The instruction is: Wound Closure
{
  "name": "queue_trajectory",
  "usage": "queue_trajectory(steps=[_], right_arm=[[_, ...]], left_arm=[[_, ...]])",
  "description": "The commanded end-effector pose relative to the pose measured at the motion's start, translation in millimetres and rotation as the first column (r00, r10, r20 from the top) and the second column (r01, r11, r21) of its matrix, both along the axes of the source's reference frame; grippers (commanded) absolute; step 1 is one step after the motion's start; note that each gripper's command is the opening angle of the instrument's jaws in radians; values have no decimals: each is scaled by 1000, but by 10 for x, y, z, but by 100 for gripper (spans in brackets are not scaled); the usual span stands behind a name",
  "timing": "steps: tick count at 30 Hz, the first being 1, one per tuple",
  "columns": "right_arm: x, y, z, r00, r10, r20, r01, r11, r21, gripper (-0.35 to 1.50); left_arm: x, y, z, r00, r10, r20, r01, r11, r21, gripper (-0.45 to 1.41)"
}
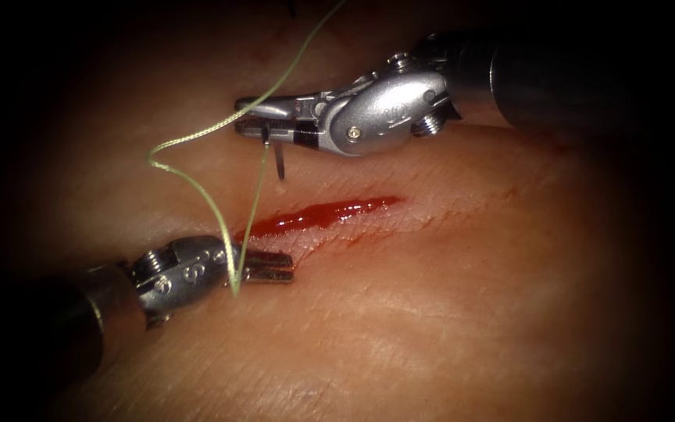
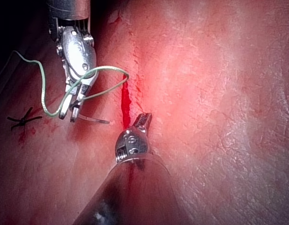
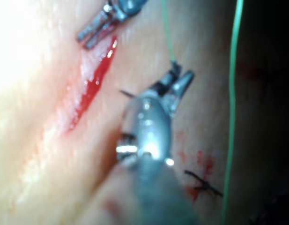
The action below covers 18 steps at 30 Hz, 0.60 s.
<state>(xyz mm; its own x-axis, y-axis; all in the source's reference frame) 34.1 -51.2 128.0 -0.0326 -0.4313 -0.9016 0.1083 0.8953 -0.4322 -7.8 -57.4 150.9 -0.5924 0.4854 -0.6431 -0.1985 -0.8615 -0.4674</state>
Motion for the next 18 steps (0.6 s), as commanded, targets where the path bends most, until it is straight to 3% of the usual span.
queue_trajectory(steps=[1,11,18], right_arm=[[7,0,7,1000,-7,-2,7,1000,-4,-35],[8,-7,8,1000,-8,-7,8,1000,6,-35],[6,-7,10,1000,-15,5,14,992,128,-35]], left_arm=[[-3,2,6,1000,2,2,-2,1000,0,4],[0,3,6,1000,5,4,-5,1000,0,4],[1,4,6,1000,6,5,-6,1000,1,4]])
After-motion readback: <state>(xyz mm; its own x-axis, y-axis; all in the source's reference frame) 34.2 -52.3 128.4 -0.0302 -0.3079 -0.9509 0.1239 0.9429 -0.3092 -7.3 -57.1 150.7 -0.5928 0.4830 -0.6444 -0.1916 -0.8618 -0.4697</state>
